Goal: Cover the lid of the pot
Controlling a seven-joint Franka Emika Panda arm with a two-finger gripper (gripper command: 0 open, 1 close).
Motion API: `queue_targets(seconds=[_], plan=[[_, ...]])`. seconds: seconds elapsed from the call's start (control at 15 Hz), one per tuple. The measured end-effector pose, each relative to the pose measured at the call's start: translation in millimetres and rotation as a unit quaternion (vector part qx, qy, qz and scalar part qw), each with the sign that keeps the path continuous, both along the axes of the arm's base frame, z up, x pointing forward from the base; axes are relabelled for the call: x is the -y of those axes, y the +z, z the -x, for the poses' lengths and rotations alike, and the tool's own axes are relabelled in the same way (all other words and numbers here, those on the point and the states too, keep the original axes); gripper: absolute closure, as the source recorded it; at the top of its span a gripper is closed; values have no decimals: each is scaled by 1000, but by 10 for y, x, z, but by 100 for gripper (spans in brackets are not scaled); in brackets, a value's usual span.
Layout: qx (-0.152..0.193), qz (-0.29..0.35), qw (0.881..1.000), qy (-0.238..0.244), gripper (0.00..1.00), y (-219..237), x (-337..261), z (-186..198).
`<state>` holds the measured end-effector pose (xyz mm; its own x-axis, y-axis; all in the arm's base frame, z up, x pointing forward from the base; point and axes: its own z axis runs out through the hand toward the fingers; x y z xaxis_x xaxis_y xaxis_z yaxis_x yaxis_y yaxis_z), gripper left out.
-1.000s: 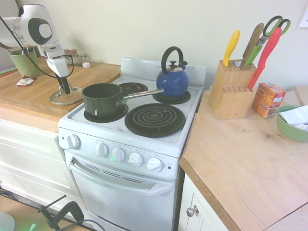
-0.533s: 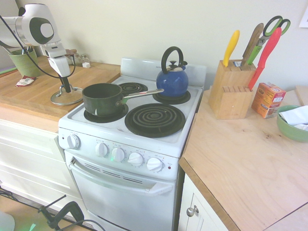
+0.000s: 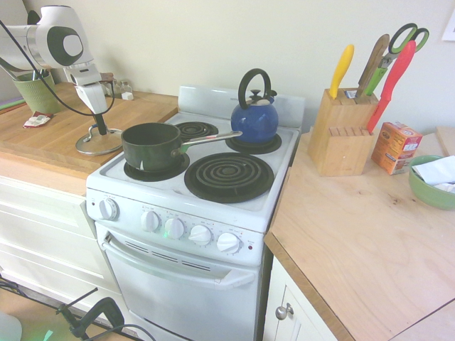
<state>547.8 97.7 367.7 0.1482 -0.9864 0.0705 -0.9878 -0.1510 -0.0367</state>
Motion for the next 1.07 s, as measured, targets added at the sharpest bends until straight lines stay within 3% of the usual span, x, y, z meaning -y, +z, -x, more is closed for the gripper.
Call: queue_targets(seconds=[0.47, 0.8, 1.07], plan=[[19, -1, 1000, 0, 100, 151, 43, -47], [49, 2, 999, -1, 100, 922, 151, -49], [62, -1, 998, -26, 100, 1371, 710, -151]])
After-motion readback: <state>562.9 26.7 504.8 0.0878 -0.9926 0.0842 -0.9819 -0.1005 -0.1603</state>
